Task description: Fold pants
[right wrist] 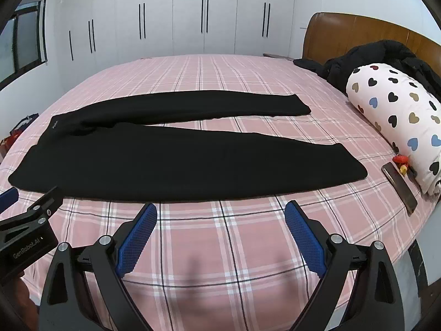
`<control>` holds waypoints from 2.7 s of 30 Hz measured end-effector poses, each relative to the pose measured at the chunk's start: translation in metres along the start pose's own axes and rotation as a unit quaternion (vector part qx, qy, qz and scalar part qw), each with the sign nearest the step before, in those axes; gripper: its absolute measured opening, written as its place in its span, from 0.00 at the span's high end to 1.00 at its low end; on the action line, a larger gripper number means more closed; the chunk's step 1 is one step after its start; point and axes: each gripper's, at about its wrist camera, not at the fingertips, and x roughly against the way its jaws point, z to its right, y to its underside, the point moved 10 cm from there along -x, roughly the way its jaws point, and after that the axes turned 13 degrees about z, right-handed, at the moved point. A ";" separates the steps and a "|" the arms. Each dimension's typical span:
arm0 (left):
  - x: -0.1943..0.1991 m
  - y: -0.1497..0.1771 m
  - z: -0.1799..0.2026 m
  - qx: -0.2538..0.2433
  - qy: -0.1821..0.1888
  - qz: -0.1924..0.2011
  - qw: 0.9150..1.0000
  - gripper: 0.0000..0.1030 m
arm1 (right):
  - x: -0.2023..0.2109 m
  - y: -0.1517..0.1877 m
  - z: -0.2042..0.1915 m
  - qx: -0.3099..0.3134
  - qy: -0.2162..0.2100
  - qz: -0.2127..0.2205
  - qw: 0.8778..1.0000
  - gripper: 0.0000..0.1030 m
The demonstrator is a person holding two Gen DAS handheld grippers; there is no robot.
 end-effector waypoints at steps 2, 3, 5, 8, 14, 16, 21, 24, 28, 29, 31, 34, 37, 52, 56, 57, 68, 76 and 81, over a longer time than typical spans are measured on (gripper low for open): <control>-0.001 0.000 0.002 0.000 0.002 0.000 1.000 0.05 | 0.000 0.000 0.000 0.000 0.000 0.000 1.000 0.11; -0.001 0.001 0.002 0.000 0.001 0.000 1.000 0.05 | 0.000 0.000 0.000 0.000 0.000 0.000 1.000 0.11; -0.001 0.002 0.003 -0.001 0.002 0.000 1.000 0.05 | 0.001 -0.001 0.000 0.000 0.000 0.001 1.000 0.11; -0.001 0.003 0.005 -0.001 0.002 0.000 1.000 0.05 | 0.001 0.000 0.000 -0.001 0.000 0.001 1.000 0.11; -0.001 0.005 0.004 -0.001 0.001 -0.001 1.000 0.05 | 0.002 0.000 0.000 0.000 0.000 0.001 1.000 0.11; -0.001 0.006 0.004 -0.001 0.002 -0.001 1.000 0.05 | 0.002 0.000 0.000 -0.001 0.000 0.000 1.000 0.11; -0.001 0.007 0.004 -0.002 0.002 -0.001 1.000 0.05 | 0.002 0.000 -0.001 -0.001 0.000 -0.001 1.000 0.11; -0.001 0.007 0.004 -0.004 0.002 -0.001 1.000 0.05 | 0.001 0.001 -0.002 0.000 -0.001 -0.001 1.000 0.11; -0.001 0.008 0.004 -0.005 0.002 -0.002 1.000 0.05 | 0.001 0.001 -0.002 -0.002 0.000 -0.001 1.000 0.11; -0.001 0.008 0.004 -0.004 0.001 -0.002 1.000 0.05 | 0.001 0.001 -0.002 -0.002 0.000 -0.001 1.000 0.11; -0.002 0.008 0.004 -0.004 0.001 -0.003 1.000 0.05 | 0.000 0.001 -0.002 -0.003 0.000 -0.002 1.000 0.11; -0.002 0.008 0.004 -0.006 0.001 -0.002 1.000 0.05 | 0.000 0.001 -0.003 -0.003 0.000 -0.003 1.000 0.11; -0.002 0.008 0.003 -0.007 0.001 -0.002 1.000 0.05 | 0.000 0.001 -0.002 -0.002 0.000 -0.003 1.000 0.11; -0.003 0.008 0.004 -0.007 0.001 -0.003 1.000 0.05 | 0.000 0.002 -0.003 -0.004 0.000 -0.003 1.000 0.11; -0.003 0.008 0.004 -0.007 0.002 -0.003 1.000 0.05 | 0.000 0.002 -0.003 -0.004 0.000 -0.003 1.000 0.11; -0.003 0.008 0.004 -0.008 0.001 -0.002 1.000 0.05 | 0.000 0.002 -0.003 -0.004 -0.001 -0.003 1.000 0.11; -0.003 0.009 0.004 -0.008 0.001 -0.003 1.000 0.05 | 0.000 0.003 -0.004 -0.003 0.000 -0.005 1.000 0.11; -0.002 0.008 0.003 -0.002 0.007 -0.002 1.000 0.05 | -0.006 0.005 -0.001 -0.014 -0.005 -0.018 1.000 0.11; -0.004 0.008 -0.003 0.017 0.028 -0.011 0.999 0.05 | -0.027 0.007 0.017 -0.060 -0.033 -0.059 0.996 0.11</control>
